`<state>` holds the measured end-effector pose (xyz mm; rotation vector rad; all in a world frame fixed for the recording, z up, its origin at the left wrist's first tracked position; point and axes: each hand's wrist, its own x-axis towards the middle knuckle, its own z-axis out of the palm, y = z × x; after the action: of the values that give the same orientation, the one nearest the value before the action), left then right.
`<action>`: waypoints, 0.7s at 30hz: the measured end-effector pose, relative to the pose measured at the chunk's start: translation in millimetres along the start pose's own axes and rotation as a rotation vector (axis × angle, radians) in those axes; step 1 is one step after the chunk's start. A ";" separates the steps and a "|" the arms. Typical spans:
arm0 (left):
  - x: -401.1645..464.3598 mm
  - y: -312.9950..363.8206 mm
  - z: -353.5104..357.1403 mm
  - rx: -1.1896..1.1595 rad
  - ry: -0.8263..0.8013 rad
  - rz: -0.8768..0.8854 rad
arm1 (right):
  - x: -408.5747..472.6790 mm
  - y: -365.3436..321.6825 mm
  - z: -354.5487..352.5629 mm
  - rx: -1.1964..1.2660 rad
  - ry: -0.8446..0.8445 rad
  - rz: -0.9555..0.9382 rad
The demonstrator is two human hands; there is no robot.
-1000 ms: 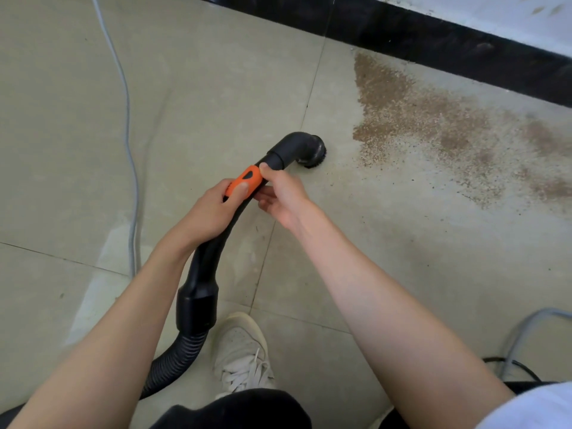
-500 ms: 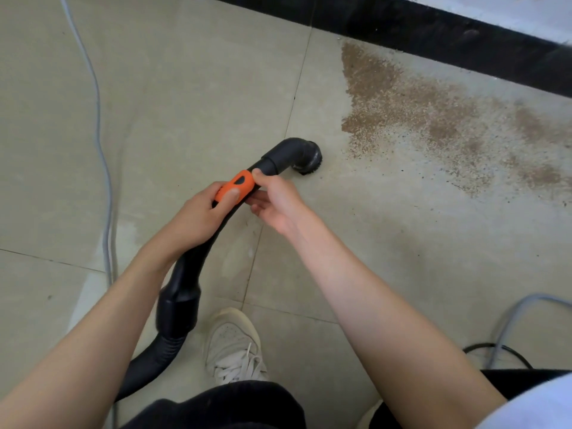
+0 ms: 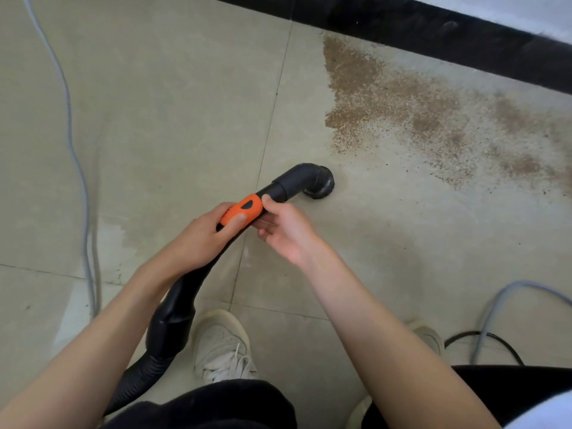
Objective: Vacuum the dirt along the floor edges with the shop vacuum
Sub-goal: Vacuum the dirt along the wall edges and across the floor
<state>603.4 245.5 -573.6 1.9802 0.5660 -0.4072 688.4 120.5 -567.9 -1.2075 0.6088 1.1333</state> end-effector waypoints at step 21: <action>8.0 9.1 16.9 0.081 -0.139 0.148 | -15.7 -2.5 -44.8 0.172 0.039 0.056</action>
<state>614.4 228.5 -578.5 2.0372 0.3167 -0.4778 693.2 73.2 -566.8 -1.0727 0.7588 1.0832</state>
